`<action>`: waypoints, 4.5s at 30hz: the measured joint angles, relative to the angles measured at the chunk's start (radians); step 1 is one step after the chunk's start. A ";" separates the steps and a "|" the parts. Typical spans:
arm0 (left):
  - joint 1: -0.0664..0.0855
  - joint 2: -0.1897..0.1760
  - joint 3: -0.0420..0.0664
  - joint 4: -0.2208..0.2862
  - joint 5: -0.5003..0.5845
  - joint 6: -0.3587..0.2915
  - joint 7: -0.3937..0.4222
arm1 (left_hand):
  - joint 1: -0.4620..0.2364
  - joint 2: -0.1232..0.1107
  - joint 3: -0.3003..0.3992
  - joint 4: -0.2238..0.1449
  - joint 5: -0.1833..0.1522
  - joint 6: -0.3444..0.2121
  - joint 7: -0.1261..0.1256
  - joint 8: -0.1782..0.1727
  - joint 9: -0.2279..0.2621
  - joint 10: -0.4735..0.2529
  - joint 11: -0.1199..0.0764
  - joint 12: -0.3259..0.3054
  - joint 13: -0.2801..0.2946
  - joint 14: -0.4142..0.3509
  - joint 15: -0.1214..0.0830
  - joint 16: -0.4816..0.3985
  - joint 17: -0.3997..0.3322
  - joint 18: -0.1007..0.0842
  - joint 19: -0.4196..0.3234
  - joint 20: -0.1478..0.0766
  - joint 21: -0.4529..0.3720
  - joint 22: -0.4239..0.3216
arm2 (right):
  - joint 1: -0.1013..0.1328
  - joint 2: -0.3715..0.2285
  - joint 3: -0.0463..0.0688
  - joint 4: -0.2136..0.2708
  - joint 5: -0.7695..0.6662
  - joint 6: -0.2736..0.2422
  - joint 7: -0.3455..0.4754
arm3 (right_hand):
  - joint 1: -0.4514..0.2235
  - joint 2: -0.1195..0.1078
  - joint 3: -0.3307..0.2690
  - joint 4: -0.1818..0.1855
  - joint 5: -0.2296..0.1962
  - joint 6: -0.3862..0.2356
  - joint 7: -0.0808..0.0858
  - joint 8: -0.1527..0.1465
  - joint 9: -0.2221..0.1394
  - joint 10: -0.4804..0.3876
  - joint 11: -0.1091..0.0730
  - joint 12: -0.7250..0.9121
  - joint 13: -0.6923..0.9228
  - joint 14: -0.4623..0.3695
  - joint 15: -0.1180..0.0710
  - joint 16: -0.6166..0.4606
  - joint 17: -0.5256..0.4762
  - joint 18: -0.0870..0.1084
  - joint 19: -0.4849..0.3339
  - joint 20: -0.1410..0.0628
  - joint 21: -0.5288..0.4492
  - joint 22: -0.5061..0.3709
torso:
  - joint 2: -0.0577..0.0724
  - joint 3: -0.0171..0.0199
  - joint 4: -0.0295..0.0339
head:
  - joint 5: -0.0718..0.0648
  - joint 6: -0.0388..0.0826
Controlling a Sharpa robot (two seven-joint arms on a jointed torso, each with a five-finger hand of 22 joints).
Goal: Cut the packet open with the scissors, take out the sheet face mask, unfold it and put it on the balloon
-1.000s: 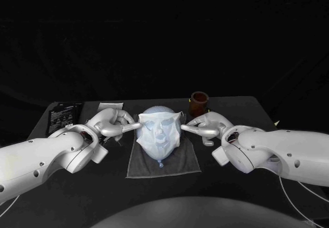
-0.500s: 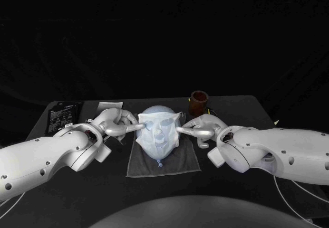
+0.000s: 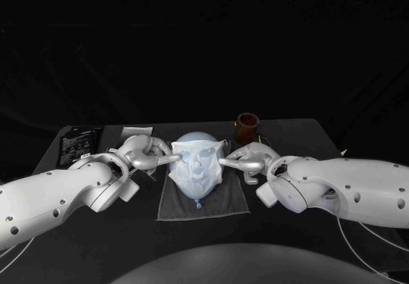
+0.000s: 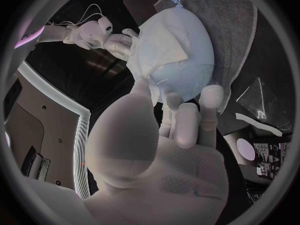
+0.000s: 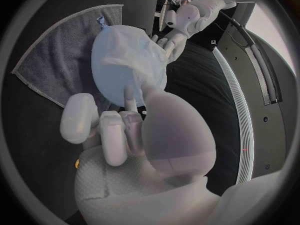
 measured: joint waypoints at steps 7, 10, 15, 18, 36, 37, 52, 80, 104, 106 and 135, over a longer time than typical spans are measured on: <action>0.000 0.003 0.000 -0.004 -0.002 0.007 -0.012 | 0.005 0.005 0.000 0.000 0.000 0.000 0.000 0.004 0.001 0.004 0.003 0.004 0.005 0.000 0.000 0.000 0.000 0.000 0.000 0.000 0.000 0.000 | 0.000 0.010 0.000 -0.009 -0.002 -0.005 -0.002 | 0.072 0.009 0.024 -0.051 -0.025 0.011 -0.011 0.018 0.007 0.001 -0.001 0.000 0.000 -0.003 -0.005 0.000 0.001 0.000 0.000 0.000 0.000 0.000 | 0.001 0.0001 -0.0002 | 0.001 0.000; 0.000 0.004 0.000 -0.005 -0.003 0.010 -0.017 | 0.005 0.005 0.000 0.000 0.000 0.000 0.000 0.004 0.001 0.004 0.003 0.004 0.008 0.000 0.000 0.000 0.000 0.000 0.000 0.000 0.000 0.000 | 0.000 0.014 0.000 -0.010 -0.004 -0.009 -0.004 | 0.083 0.007 0.034 -0.063 -0.025 0.018 -0.018 0.024 0.009 0.000 -0.007 0.000 0.000 0.002 -0.010 -0.001 0.001 0.000 0.000 0.000 0.000 0.000 | 0.001 0.0001 -0.0002 | 0.001 0.000; 0.000 0.008 0.001 -0.008 -0.005 0.014 -0.024 | 0.009 0.009 0.000 0.000 0.000 0.000 0.000 0.004 0.001 0.006 0.001 0.009 0.013 0.000 0.000 0.003 0.000 0.000 0.000 0.000 0.000 0.000 | 0.000 0.021 0.000 -0.011 -0.010 -0.017 -0.007 | 0.085 0.009 0.032 -0.067 -0.025 0.018 -0.018 0.027 0.010 0.000 -0.007 0.000 0.000 0.002 -0.010 -0.001 0.001 0.000 0.000 0.000 0.000 0.000 | 0.001 0.0001 -0.0002 | 0.000 0.000; 0.000 0.009 0.001 -0.010 -0.006 0.015 -0.027 | 0.009 0.010 0.000 0.000 0.000 0.000 0.000 0.004 0.001 0.007 0.000 0.009 0.013 0.000 0.000 0.004 0.000 0.000 0.000 0.000 0.000 0.000 | 0.000 0.024 0.000 -0.010 -0.013 -0.022 -0.009 | 0.085 0.009 0.032 -0.067 -0.025 0.018 -0.018 0.027 0.010 0.000 -0.007 0.000 0.000 0.002 -0.010 -0.003 0.001 0.000 0.000 0.000 0.000 0.000 | 0.001 0.0001 -0.0001 | 0.000 0.000; 0.001 0.013 0.001 -0.014 -0.007 0.019 -0.038 | 0.009 0.010 0.000 0.000 0.000 0.000 0.000 0.004 0.001 0.016 0.002 0.014 0.025 0.000 0.000 0.004 0.004 -0.001 0.000 0.000 0.000 0.001 | 0.000 0.045 0.000 -0.021 -0.068 -0.094 -0.014 | 0.078 -0.025 0.163 -0.138 -0.029 0.118 -0.084 0.198 0.087 0.002 -0.088 0.000 0.000 0.000 -0.079 0.000 0.000 -0.007 0.027 -0.067 0.047 0.000 | 0.001 -0.0002 -0.0002 | -0.005 0.000; 0.001 0.013 0.001 -0.014 -0.007 0.019 -0.038 | 0.009 0.010 0.000 0.000 0.000 0.000 0.000 0.004 0.001 0.016 0.002 0.014 0.025 0.000 0.000 0.004 0.004 -0.001 0.000 0.000 0.000 0.001 | 0.000 0.046 0.000 -0.023 -0.082 -0.099 -0.017 | 0.074 -0.031 0.181 -0.143 -0.029 0.118 -0.085 0.215 0.087 0.000 -0.093 0.000 0.000 -0.002 -0.081 0.000 0.000 -0.007 0.027 -0.067 0.050 0.000 | 0.001 0.0000 -0.0002 | -0.005 0.000; 0.001 0.013 0.001 -0.016 -0.005 0.023 -0.040 | 0.009 0.010 0.000 0.000 0.000 0.000 0.000 0.004 0.001 0.016 0.002 0.014 0.025 0.000 0.000 0.004 0.003 -0.007 0.000 0.000 0.000 0.001 | 0.001 0.048 0.001 -0.056 -0.277 -0.163 -0.086 | -0.015 -0.069 0.368 -0.203 -0.020 0.083 -0.119 0.372 0.103 0.002 -0.106 0.000 0.000 0.000 -0.094 -0.003 0.001 -0.008 0.036 -0.083 0.067 0.000 | 0.000 0.0007 -0.0005 | -0.009 0.000; 0.001 0.018 0.001 -0.028 0.010 0.025 -0.045 | 0.009 0.010 -0.003 0.003 0.000 0.000 0.000 0.004 0.002 0.016 0.002 0.018 0.028 0.000 0.000 0.004 0.001 -0.007 0.000 0.000 0.000 0.000 | 0.002 -0.002 0.001 0.004 -0.368 -0.132 -0.109 | -0.171 -0.112 0.343 -0.167 -0.020 -0.058 -0.027 0.164 0.090 0.001 -0.028 0.000 0.000 0.000 -0.036 -0.001 0.000 -0.014 0.018 -0.035 0.027 0.000 | -0.001 0.0007 -0.0013 | -0.018 0.000; 0.001 0.017 0.001 -0.028 0.016 0.026 -0.047 | 0.013 0.013 -0.003 0.003 0.000 0.000 0.000 0.004 0.004 0.020 -0.002 0.018 0.029 0.000 0.000 0.004 0.003 -0.008 0.000 0.000 0.000 0.000 | -0.019 0.039 0.000 -0.002 -0.365 -0.106 -0.128 | -0.184 -0.126 0.128 -0.068 -0.028 0.098 -0.108 0.289 0.179 0.001 -0.093 0.000 0.000 0.000 -0.084 -0.001 0.001 -0.014 0.027 -0.067 0.040 0.000 | 0.000 0.0010 -0.0004 | -0.025 0.000; 0.001 0.017 0.001 -0.028 0.017 0.026 -0.048 | 0.013 0.013 -0.003 0.003 0.000 0.000 0.000 0.004 0.004 0.020 -0.002 0.018 0.029 0.000 0.000 0.004 0.002 -0.008 0.000 0.000 0.000 0.000 | -0.020 0.040 0.000 -0.002 -0.365 -0.103 -0.130 | -0.181 -0.128 0.098 -0.043 -0.028 0.101 -0.111 0.325 0.206 0.002 -0.098 0.000 0.000 -0.001 -0.088 -0.001 0.001 -0.014 0.029 -0.072 0.042 0.000 | 0.000 0.0010 -0.0004 | -0.025 0.000; 0.001 0.016 0.001 -0.030 0.019 0.029 -0.055 | 0.013 0.013 -0.005 0.000 0.000 0.000 0.000 0.009 0.003 0.019 -0.002 0.022 0.030 0.000 0.000 0.004 0.003 -0.008 0.000 0.000 0.000 0.001 | -0.021 0.082 0.001 -0.117 -0.413 -0.048 -0.166 | -0.091 -0.078 -0.018 0.046 -0.028 0.078 -0.139 0.442 0.299 0.004 -0.122 0.000 -0.001 0.000 -0.111 -0.001 0.001 -0.015 0.036 -0.093 0.058 -0.001 | 0.001 0.0016 -0.0004 | -0.024 0.000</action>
